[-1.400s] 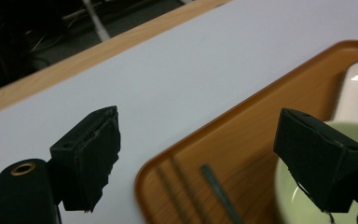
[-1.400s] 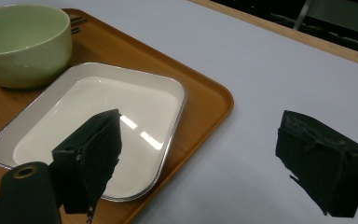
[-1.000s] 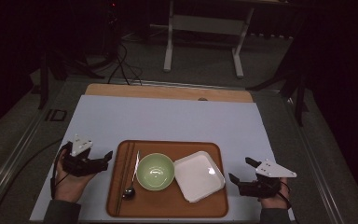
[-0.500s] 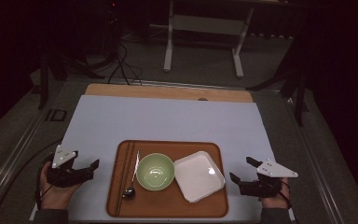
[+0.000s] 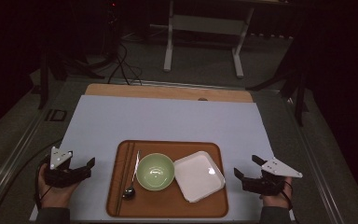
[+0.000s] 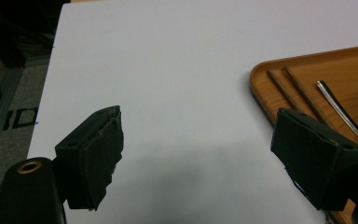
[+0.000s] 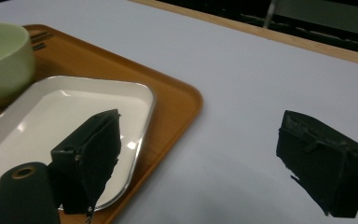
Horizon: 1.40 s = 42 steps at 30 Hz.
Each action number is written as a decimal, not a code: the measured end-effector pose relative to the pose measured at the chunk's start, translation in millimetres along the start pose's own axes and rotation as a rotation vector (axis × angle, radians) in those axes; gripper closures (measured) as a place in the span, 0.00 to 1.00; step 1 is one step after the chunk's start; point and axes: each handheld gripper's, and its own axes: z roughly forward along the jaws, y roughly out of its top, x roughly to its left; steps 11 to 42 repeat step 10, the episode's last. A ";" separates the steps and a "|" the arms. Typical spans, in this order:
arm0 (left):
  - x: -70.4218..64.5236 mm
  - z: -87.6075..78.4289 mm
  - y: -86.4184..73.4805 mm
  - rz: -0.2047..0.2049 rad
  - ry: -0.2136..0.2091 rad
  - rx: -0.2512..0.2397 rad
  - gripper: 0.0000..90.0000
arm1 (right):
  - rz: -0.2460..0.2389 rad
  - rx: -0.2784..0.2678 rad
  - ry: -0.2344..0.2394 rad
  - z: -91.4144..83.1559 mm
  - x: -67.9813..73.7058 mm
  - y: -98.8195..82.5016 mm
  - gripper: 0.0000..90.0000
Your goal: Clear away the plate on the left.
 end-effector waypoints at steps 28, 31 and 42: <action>4.8 9.6 -4.9 -0.044 0.012 0.040 0.19 | 0.030 0.029 -0.063 12.9 -1.7 -1.3 0.13; 4.8 9.6 -4.9 -0.044 0.012 0.040 0.19 | 0.030 0.029 -0.063 12.9 -1.7 -1.3 0.13; 4.8 9.6 -4.9 -0.044 0.012 0.040 0.19 | 0.030 0.029 -0.063 12.9 -1.7 -1.3 0.13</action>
